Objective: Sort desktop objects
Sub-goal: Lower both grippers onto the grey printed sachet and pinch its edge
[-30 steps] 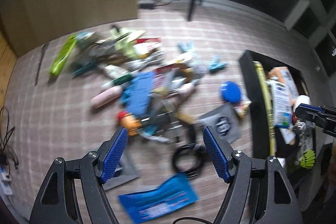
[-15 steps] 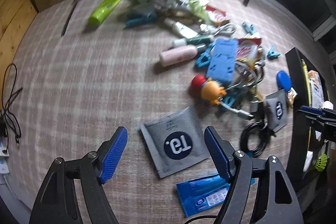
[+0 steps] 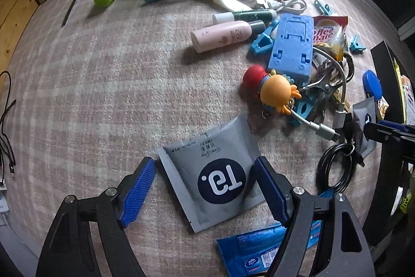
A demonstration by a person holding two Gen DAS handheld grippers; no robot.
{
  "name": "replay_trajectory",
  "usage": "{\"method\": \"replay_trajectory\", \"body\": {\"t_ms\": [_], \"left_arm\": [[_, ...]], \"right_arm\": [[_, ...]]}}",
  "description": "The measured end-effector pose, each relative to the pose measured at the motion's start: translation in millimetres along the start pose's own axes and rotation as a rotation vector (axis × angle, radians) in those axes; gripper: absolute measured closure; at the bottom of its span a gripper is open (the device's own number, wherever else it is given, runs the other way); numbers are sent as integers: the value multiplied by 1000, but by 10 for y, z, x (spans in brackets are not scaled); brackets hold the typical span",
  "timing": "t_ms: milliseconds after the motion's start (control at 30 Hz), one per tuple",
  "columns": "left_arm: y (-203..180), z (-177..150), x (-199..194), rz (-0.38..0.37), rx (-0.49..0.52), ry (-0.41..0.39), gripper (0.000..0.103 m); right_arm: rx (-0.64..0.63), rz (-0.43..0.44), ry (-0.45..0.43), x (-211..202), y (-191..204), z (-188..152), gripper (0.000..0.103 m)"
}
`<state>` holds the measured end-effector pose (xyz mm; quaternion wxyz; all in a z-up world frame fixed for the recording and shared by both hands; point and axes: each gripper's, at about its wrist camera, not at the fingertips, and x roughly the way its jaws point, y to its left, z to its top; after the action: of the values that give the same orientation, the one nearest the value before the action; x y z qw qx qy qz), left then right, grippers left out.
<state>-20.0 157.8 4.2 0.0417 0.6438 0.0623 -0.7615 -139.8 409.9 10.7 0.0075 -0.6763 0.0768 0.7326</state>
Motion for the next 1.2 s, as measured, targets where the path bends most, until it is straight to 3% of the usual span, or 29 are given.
{"method": "replay_trajectory", "body": {"t_ms": [233, 500, 600, 833, 967, 1033, 1167, 1200], "left_arm": [[-263, 234, 117, 30, 3, -8, 18], [-270, 324, 191, 38, -21, -7, 12], [-388, 358, 262, 41, -3, -3, 3], [-499, 339, 265, 35, -3, -27, 4], [-258, 37, 116, 37, -5, -54, 13], [-89, 30, 102, 34, -6, -63, 26], [96, 45, 51, 1, -28, -70, 34], [131, 36, 37, 3, -33, -74, 41]], "right_arm": [[33, 35, -6, 27, 34, 51, 40], [-17, 35, 3, 76, 139, 46, 31], [-54, -2, 1, 101, 264, 29, 31], [-166, -88, 2, 150, 467, -43, 28], [-129, -82, -1, 113, 411, -32, 38], [-103, -75, -8, 78, 351, -25, 47], [-78, -44, -16, 31, 250, -38, 58], [-72, -38, -19, 22, 236, -45, 59]]}}
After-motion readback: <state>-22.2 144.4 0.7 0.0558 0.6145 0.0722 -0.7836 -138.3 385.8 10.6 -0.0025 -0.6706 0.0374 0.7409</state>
